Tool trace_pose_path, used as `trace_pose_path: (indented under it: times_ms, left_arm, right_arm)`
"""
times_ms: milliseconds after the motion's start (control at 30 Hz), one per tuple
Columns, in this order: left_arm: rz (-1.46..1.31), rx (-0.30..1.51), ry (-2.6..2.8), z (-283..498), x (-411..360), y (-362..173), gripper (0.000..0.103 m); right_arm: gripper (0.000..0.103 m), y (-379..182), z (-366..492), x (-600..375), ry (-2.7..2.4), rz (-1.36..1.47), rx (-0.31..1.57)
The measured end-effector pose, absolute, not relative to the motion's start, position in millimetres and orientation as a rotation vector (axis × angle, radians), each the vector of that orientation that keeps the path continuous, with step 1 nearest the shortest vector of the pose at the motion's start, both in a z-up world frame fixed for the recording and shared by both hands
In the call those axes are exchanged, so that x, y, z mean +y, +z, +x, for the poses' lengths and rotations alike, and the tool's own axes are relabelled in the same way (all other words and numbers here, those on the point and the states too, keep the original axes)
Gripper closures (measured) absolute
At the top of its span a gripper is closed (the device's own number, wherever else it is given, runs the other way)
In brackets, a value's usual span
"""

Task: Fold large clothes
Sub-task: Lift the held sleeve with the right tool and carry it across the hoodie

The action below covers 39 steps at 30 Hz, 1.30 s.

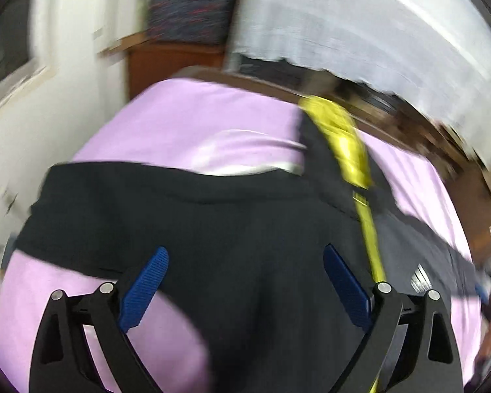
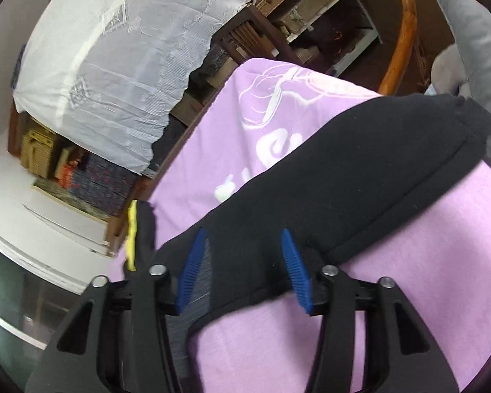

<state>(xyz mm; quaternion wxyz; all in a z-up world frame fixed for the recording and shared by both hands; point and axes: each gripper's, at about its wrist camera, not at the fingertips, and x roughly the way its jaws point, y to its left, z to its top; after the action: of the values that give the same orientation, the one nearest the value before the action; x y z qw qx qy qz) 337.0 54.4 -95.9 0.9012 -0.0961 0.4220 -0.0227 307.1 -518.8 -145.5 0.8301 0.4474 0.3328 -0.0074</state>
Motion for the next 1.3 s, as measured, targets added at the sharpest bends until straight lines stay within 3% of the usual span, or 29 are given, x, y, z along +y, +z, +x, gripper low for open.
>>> trace_pose_path:
  times_ms: [200, 500, 700, 867, 1033, 1300]
  left_arm:
    - [-0.014, 0.966, -0.113, 336.7, -2.6, -127.5, 0.007]
    - [0.037, 1.012, -0.069, 344.1, -7.9, -151.0, 0.003]
    - [0.037, 1.003, -0.068, 344.0, -10.6, -151.1, 0.003]
    - [0.036, 1.001, -0.069, 342.9, -10.2, -150.5, 0.003]
    - [0.036, 1.002, -0.07, 343.0, -10.5, -149.9, 0.003]
    - [0.036, 1.005, -0.077, 345.6, -11.0, -150.0, 0.003]
  right_arm:
    - [0.05, -150.3, 275.1, -539.0, -0.15, 1.019, 0.714]
    - [0.051, -171.4, 256.6, -562.1, -0.236, 1.153, 0.713]
    - [0.063, -174.2, 268.3, -580.4, -0.317, 1.128, 0.618]
    - [0.094, -179.1, 274.0, -597.2, -0.34, 1.106, 0.552]
    - [0.098, -175.8, 272.4, -603.2, -0.318, 1.104, 0.494]
    - [0.098, -116.1, 287.9, -544.3, -0.209, 0.854, 0.454]
